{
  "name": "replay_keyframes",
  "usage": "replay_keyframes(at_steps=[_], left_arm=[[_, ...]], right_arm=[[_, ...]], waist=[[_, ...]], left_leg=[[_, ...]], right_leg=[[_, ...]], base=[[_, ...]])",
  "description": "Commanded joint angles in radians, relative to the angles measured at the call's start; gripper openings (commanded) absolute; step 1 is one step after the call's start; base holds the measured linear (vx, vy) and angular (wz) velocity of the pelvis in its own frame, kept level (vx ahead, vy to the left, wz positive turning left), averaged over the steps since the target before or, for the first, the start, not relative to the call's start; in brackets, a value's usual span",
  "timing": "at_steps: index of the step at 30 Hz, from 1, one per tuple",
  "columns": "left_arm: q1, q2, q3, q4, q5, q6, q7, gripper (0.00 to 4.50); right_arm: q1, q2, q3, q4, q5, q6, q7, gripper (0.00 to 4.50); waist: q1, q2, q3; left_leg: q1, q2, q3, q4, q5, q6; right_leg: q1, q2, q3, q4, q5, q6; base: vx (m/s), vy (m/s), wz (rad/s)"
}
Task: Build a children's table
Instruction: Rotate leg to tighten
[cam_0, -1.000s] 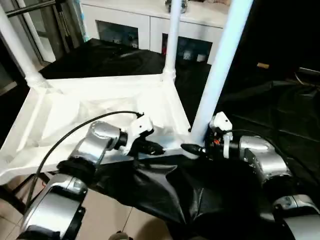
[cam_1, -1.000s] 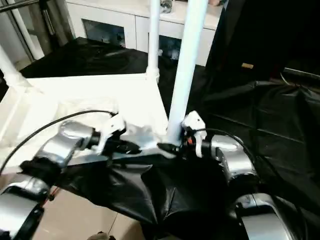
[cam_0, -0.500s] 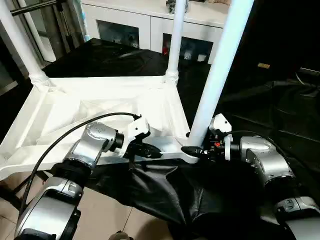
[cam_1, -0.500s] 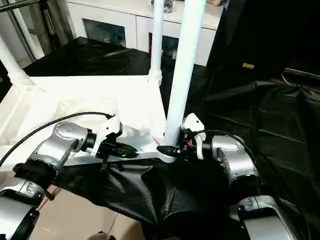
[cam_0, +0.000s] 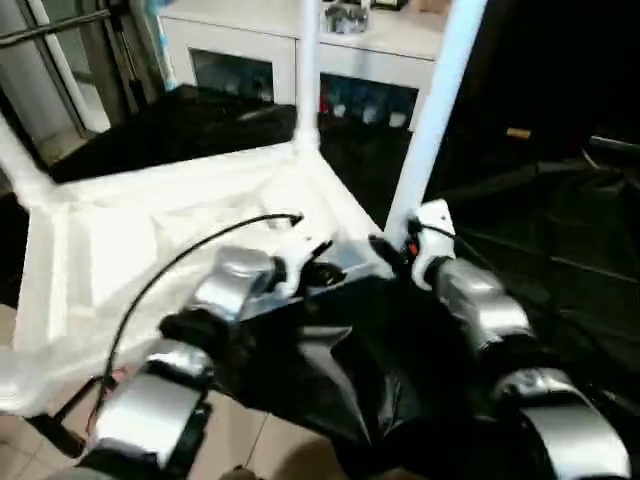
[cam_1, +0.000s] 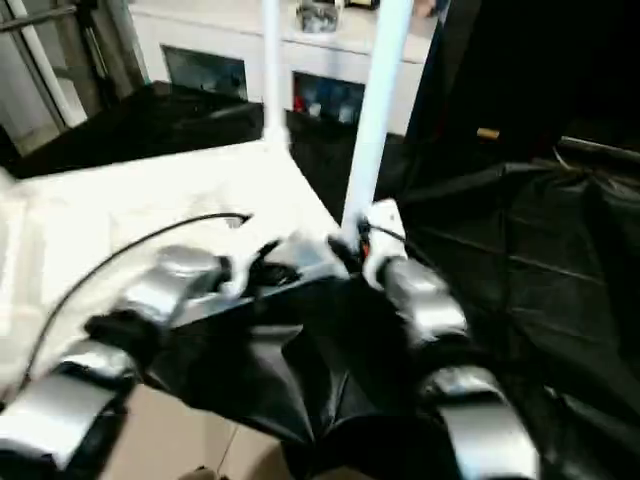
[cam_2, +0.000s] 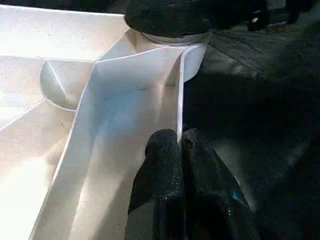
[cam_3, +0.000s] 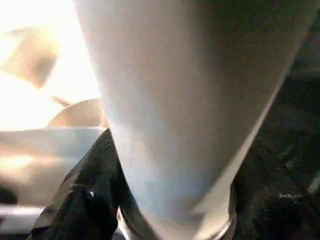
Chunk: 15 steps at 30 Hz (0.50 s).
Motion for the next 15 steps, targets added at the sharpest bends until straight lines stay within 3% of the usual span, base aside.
replay_keyframes(at_steps=[1,7,11,15], left_arm=[[-0.042,-0.068,0.012,-0.005,-0.021,-0.021,0.051,0.0],[-0.023,-0.039,-0.013,-0.02,-0.009,-0.063,-0.029,0.0],[-0.002,-0.005,-0.026,-0.051,-0.022,-0.08,-0.11,0.0],[0.023,0.043,-0.044,-0.082,-0.027,-0.098,-0.205,0.0]], right_arm=[[0.014,0.078,0.06,0.095,-0.048,0.018,-0.008,2.95],[-0.019,0.058,0.059,0.112,-0.051,-0.015,0.034,3.58],[-0.007,0.02,0.076,0.085,-0.038,-0.063,0.156,3.58],[0.027,-0.029,0.098,0.014,-0.011,-0.091,0.371,3.58]], waist=[[-0.004,-0.003,-0.054],[-0.006,-0.001,-0.054],[-0.006,-0.003,-0.056],[-0.003,-0.004,-0.059]], left_leg=[[0.013,0.022,-0.008,-0.066,-0.266,0.0],[0.011,0.024,-0.009,-0.069,-0.271,0.006],[0.008,0.024,-0.008,-0.066,-0.251,0.019],[0.005,0.026,-0.005,-0.06,-0.207,0.049]], right_leg=[[0.038,-0.068,0.045,-0.088,-0.266,-0.175],[0.041,-0.068,0.044,-0.087,-0.249,-0.178],[0.044,-0.068,0.044,-0.082,-0.204,-0.186],[0.05,-0.065,0.042,-0.071,-0.105,-0.22]], base=[[0.0,0.0,0.0],[0.0,0.0,0.0],[0.0,0.0,0.0],[0.0,0.0,0.0]])
